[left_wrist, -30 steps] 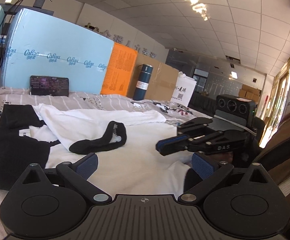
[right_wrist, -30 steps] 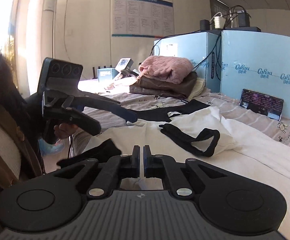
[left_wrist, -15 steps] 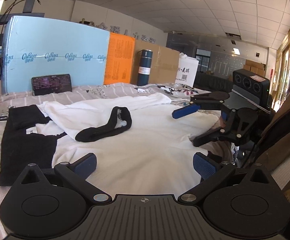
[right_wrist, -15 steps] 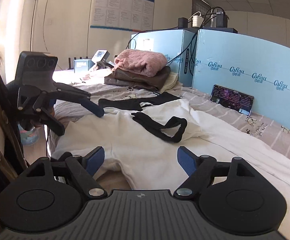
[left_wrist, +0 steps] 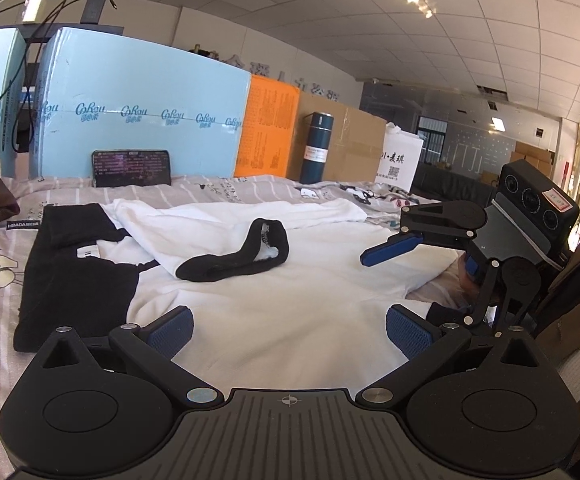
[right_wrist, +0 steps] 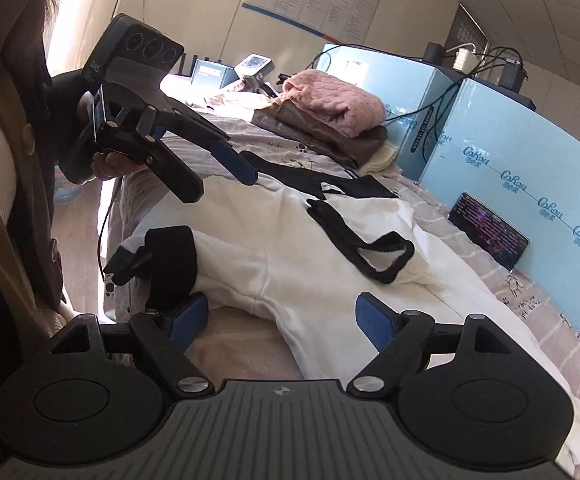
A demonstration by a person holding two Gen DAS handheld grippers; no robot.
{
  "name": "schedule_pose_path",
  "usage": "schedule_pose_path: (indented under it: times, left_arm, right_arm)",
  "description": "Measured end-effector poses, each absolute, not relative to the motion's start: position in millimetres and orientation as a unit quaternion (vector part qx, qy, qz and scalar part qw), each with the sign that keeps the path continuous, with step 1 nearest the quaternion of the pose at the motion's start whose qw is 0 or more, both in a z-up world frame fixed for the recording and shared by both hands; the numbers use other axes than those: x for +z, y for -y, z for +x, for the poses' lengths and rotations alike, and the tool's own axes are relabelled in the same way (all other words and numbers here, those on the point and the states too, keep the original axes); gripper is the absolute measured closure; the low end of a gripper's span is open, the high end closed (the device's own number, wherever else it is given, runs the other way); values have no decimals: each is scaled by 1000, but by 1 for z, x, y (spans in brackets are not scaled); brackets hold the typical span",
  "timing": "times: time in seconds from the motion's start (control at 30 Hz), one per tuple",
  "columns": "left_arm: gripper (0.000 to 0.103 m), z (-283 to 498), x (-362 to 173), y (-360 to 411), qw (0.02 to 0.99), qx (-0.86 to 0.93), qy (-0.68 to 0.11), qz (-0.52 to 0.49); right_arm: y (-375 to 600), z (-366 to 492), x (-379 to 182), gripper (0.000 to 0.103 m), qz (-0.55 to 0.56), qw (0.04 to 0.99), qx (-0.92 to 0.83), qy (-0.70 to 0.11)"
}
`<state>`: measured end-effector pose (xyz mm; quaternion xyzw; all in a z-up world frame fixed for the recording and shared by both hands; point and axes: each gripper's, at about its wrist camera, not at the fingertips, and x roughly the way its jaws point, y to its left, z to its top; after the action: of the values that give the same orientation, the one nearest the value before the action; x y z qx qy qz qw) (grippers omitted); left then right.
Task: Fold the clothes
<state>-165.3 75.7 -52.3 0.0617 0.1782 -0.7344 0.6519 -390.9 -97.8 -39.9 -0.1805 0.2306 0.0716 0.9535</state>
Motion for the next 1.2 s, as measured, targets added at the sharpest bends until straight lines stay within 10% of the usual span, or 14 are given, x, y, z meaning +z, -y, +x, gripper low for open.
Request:
schedule_pose_path:
  times: [0.2, 0.3, 1.0, 1.17, 1.2]
  left_arm:
    - [0, -159, -50, -82, 648, -738, -183, 32]
    - [0, -159, -48, -79, 618, -764, -185, 6]
    - [3, -246, -52, -50, 595, -740, 50, 311]
    - [82, -230, -44, -33, 603, -748, 23, 277]
    - [84, -225, -41, -31, 607, -750, 15, 263]
  right_arm:
    - [103, -380, -32, 86, -130, 960, 131, -210]
    - [116, -378, -29, 92, -64, 968, 131, -206]
    - [200, -351, -39, 85, 258, 936, -26, -240]
    - [199, -358, -37, 83, 260, 938, -19, -227]
    - [199, -360, -35, 83, 258, 940, -15, -221]
